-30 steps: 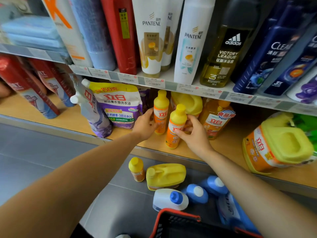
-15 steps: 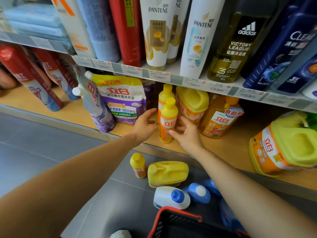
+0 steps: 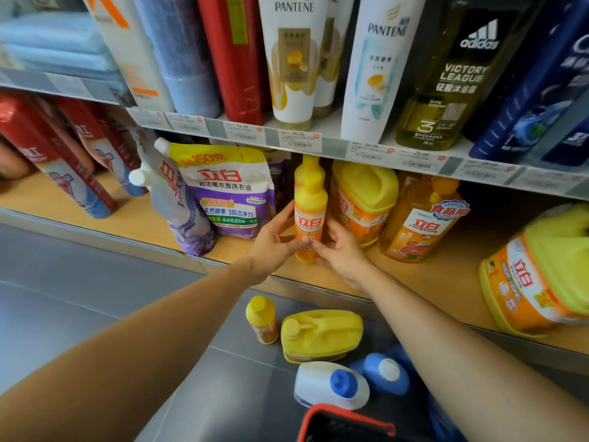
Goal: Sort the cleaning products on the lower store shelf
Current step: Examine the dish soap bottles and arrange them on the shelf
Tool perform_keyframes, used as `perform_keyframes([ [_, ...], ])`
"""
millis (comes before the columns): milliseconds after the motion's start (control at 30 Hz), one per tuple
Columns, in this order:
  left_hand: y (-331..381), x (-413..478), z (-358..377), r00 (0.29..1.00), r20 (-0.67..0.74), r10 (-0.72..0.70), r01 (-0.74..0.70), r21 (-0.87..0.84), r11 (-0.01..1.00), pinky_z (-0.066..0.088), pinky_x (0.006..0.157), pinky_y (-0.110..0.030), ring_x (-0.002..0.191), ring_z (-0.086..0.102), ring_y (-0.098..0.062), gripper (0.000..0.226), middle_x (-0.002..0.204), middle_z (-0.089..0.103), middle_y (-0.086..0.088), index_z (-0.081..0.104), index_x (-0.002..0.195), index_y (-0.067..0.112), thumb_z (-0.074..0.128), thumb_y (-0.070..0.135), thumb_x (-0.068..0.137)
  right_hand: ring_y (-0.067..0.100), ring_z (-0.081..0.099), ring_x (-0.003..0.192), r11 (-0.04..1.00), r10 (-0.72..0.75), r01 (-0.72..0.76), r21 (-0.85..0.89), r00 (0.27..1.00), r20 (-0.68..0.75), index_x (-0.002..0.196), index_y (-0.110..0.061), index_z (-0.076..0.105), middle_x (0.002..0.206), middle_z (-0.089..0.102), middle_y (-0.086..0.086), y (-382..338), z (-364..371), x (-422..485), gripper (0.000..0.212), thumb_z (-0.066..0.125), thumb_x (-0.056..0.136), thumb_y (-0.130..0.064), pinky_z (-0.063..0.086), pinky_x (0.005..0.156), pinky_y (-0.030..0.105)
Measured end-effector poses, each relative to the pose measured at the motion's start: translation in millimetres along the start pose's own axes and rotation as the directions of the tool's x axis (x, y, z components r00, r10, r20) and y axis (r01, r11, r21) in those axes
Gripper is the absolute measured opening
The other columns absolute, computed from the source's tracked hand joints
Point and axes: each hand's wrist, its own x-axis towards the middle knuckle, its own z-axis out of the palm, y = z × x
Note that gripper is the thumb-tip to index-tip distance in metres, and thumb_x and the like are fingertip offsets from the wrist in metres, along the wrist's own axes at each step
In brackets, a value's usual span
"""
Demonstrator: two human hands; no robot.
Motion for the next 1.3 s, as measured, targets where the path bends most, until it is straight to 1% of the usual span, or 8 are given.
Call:
perform_keyframes([
  [100, -5.6, 17.1, -2.2, 1.000, -0.021, 0.005, -0.005, -0.002, 1.000, 0.048, 0.110, -0.045, 0.134, 0.054, -0.018, 0.076, 0.144, 0.058, -0.002, 0.029, 0.159, 0.022, 0.068, 0.008, 0.094, 0.022, 0.055, 0.131, 0.999, -0.038, 0.037, -0.017, 0.999, -0.033, 0.150, -0.031, 0.040, 0.142, 0.057, -0.003, -2.0, 3.1, 14.3, 0.060, 0.058, 0.099, -0.004, 0.053, 0.088, 0.031],
  [300, -18.1, 49.7, -4.3, 0.999, -0.011, -0.032, 0.032, -0.012, 0.999, 0.042, 0.115, -0.049, 0.134, 0.053, -0.017, 0.064, 0.142, 0.060, 0.001, 0.033, 0.157, 0.028, 0.062, 0.021, 0.100, 0.022, 0.052, 0.135, 0.995, -0.077, 0.070, -0.070, 0.992, -0.103, 0.151, -0.034, 0.039, 0.146, 0.056, -0.001, -5.1, 6.3, 44.7, 0.061, 0.061, 0.099, -0.011, 0.045, 0.110, 0.055],
  [500, -12.7, 51.8, -9.4, 0.999, -0.030, -0.029, 0.032, 0.096, 0.995, 0.044, 0.114, -0.040, 0.132, 0.055, -0.013, 0.059, 0.143, 0.059, 0.002, 0.037, 0.155, 0.022, 0.060, 0.028, 0.101, 0.020, 0.048, 0.139, 0.996, -0.067, 0.060, -0.067, 0.992, -0.110, 0.154, -0.034, 0.035, 0.151, 0.051, -0.003, -10.4, 8.7, 51.3, 0.068, 0.060, 0.098, -0.006, 0.041, 0.113, 0.052],
  [667, -1.3, 22.8, -20.9, 0.992, 0.001, -0.123, 0.116, 0.336, 0.935, 0.045, 0.112, -0.042, 0.137, 0.050, -0.023, 0.065, 0.152, 0.049, -0.003, 0.033, 0.157, 0.014, 0.062, 0.025, 0.100, 0.019, 0.059, 0.124, 0.989, -0.082, 0.052, -0.136, 0.969, -0.231, 0.148, -0.008, 0.046, 0.143, 0.056, 0.011, -10.5, 0.7, 8.8, 0.066, 0.073, 0.088, -0.002, 0.047, 0.109, 0.041],
  [833, 17.0, -25.0, -40.2, 0.957, 0.252, -0.141, -0.075, 0.687, 0.722, 0.054, 0.089, -0.026, 0.107, 0.065, -0.010, 0.037, 0.125, 0.066, 0.007, 0.062, 0.130, 0.026, 0.069, 0.033, 0.095, 0.010, 0.067, 0.074, 0.917, -0.336, 0.141, -0.373, 0.778, -0.531, 0.113, -0.010, 0.070, 0.084, 0.070, -0.001, -23.3, -28.4, -45.0, 0.033, 0.081, 0.083, -0.018, 0.059, 0.077, 0.040],
  [967, 17.8, -58.3, -43.2, 0.898, 0.396, -0.193, -0.253, 0.823, 0.508, 0.053, 0.085, -0.024, 0.104, 0.063, -0.009, 0.049, 0.123, 0.067, 0.009, 0.067, 0.127, 0.026, 0.079, 0.043, 0.083, 0.018, 0.070, 0.082, 0.921, -0.346, 0.102, -0.376, 0.658, -0.669, 0.123, -0.011, 0.063, 0.086, 0.073, 0.002, -51.7, -45.2, -49.2, 0.055, 0.086, 0.077, -0.029, 0.056, 0.083, 0.040],
  [1133, -0.5, -73.2, -42.5, 0.836, 0.461, -0.298, -0.438, 0.887, 0.143, 0.052, 0.093, -0.035, 0.113, 0.060, -0.018, 0.053, 0.128, 0.062, 0.002, 0.062, 0.131, 0.026, 0.077, 0.047, 0.084, 0.031, 0.067, 0.103, 0.850, -0.322, -0.083, -0.520, 0.699, -0.639, 0.112, -0.014, 0.065, 0.108, 0.073, 0.009, -70.6, -48.5, -27.0, 0.051, 0.085, 0.076, -0.043, 0.052, 0.083, 0.038],
  [1300, -5.1, -66.3, -48.0, 0.875, 0.424, -0.233, -0.395, 0.904, 0.164, 0.050, 0.088, -0.030, 0.110, 0.061, -0.020, 0.041, 0.124, 0.064, -0.001, 0.066, 0.126, 0.022, 0.076, 0.034, 0.088, 0.039, 0.065, 0.110, 0.806, -0.302, -0.201, -0.557, 0.670, -0.678, 0.110, -0.009, 0.063, 0.113, 0.071, 0.017, -75.3, -49.4, -13.9, 0.032, 0.075, 0.088, -0.029, 0.052, 0.087, 0.043],
])
